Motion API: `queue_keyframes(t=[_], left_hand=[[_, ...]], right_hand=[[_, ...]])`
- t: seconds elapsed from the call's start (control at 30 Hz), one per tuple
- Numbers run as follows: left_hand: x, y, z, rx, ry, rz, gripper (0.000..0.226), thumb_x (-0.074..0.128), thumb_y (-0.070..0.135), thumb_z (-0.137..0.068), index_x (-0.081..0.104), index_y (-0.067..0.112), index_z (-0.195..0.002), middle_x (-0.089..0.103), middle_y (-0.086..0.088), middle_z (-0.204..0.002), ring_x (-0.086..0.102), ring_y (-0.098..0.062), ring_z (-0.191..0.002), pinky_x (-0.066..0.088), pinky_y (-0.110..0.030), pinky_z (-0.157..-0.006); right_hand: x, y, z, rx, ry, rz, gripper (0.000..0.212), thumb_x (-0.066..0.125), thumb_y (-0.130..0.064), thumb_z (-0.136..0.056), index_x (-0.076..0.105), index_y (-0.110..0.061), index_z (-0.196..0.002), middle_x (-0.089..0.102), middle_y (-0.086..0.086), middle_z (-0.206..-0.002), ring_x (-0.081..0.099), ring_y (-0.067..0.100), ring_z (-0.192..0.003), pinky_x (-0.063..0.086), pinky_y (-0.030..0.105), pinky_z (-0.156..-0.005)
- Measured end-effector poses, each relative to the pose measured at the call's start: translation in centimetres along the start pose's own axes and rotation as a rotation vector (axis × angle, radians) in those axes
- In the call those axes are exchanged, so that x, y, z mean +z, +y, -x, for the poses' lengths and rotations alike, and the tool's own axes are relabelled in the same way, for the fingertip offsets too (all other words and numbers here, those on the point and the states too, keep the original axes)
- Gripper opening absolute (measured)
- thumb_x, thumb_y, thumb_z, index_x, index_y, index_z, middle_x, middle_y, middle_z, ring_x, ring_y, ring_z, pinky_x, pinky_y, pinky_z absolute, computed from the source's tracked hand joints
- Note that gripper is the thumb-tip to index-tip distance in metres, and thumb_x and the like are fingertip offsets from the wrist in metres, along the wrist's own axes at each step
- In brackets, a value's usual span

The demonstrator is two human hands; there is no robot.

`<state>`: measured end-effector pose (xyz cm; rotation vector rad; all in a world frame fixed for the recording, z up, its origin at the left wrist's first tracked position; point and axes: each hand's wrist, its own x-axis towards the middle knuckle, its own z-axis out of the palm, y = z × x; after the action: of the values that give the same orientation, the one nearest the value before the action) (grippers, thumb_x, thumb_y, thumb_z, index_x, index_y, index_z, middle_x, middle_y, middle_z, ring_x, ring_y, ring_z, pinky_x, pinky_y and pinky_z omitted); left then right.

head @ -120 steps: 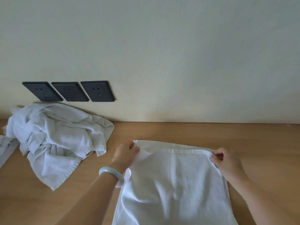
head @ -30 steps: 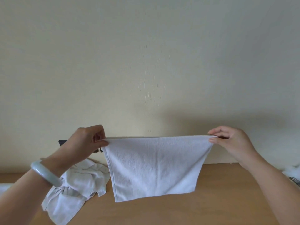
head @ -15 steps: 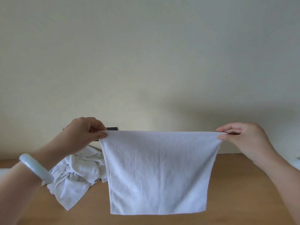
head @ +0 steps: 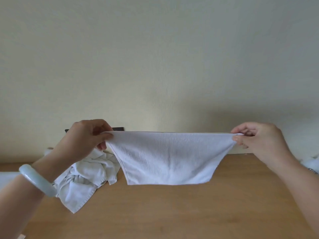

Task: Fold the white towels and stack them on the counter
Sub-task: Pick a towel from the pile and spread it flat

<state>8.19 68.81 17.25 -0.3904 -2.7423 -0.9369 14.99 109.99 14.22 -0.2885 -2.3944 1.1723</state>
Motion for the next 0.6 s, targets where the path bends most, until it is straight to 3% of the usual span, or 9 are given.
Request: queue_keyframes(t=[0.17,0.23,0.3,0.37,0.4,0.5,0.6], left_hand=[[-1.2,0.7,1.4,-0.033,-0.129,0.084,0.012,0.073,0.014,-0.085,0.073,0.023,-0.077,0.067,-0.004,-0.057,0.063,-0.012,-0.052,0.045,-0.008,-0.057],[-2.0,0.9,1.8,-0.031,-0.187,0.159,0.012,0.074,0.014,-0.083,0.074,0.024,-0.075,0.066,-0.007,-0.057,0.061,-0.014,-0.051,0.048,-0.014,-0.059],[-2.7,1.0,1.5,-0.032,-0.214,0.25,0.006,0.076,0.018,-0.078,0.075,0.024,-0.075,0.064,-0.012,-0.058,0.057,-0.016,-0.05,0.05,-0.022,-0.062],[-2.9,0.8,0.2,-0.054,-0.229,0.315,0.002,0.075,0.02,-0.077,0.076,0.019,-0.078,0.062,-0.015,-0.058,0.055,-0.018,-0.052,0.05,-0.026,-0.061],[-2.5,0.6,-0.7,-0.073,-0.242,0.327,0.002,0.075,0.017,-0.079,0.076,0.016,-0.077,0.062,-0.015,-0.059,0.054,-0.019,-0.053,0.05,-0.023,-0.058],[0.7,-1.2,-3.6,-0.171,-0.301,0.308,0.001,0.074,0.007,-0.082,0.074,0.007,-0.081,0.063,-0.016,-0.062,0.056,-0.02,-0.055,0.05,-0.018,-0.052],[6.7,-4.9,-5.2,-0.288,-0.39,0.234,0.004,0.072,0.004,-0.085,0.071,0.002,-0.088,0.066,-0.015,-0.062,0.062,-0.016,-0.051,0.052,-0.018,-0.051]], right_hand=[[-1.9,-0.3,1.0,0.054,-0.136,-0.077,0.021,0.071,0.008,-0.077,0.072,-0.013,-0.077,0.068,0.006,-0.06,0.057,0.017,-0.053,0.048,0.013,-0.048],[-3.0,-0.6,1.3,0.071,-0.196,-0.113,0.017,0.072,0.009,-0.075,0.072,-0.008,-0.078,0.069,0.014,-0.064,0.057,0.014,-0.048,0.048,0.013,-0.047],[-4.2,-0.9,0.9,0.109,-0.263,-0.179,0.013,0.081,-0.004,-0.065,0.073,-0.01,-0.073,0.069,0.019,-0.068,0.057,0.011,-0.047,0.048,0.013,-0.047],[-4.4,-0.8,-0.4,0.129,-0.311,-0.201,0.031,0.086,-0.025,-0.05,0.075,-0.012,-0.076,0.07,0.013,-0.066,0.058,0.013,-0.051,0.048,0.014,-0.048],[-4.0,-0.5,-1.4,0.156,-0.311,-0.21,0.031,0.085,-0.024,-0.051,0.074,-0.009,-0.077,0.068,0.011,-0.064,0.057,0.015,-0.054,0.047,0.014,-0.047],[-0.3,1.5,-4.4,0.268,-0.328,-0.208,0.017,0.07,0.01,-0.075,0.066,-0.005,-0.081,0.061,0.012,-0.065,0.053,0.015,-0.051,0.045,0.015,-0.043],[5.6,6.2,-6.0,0.461,-0.39,-0.177,0.019,0.063,0.018,-0.078,0.062,-0.001,-0.081,0.057,0.014,-0.067,0.052,0.007,-0.037,0.044,0.016,-0.037]])
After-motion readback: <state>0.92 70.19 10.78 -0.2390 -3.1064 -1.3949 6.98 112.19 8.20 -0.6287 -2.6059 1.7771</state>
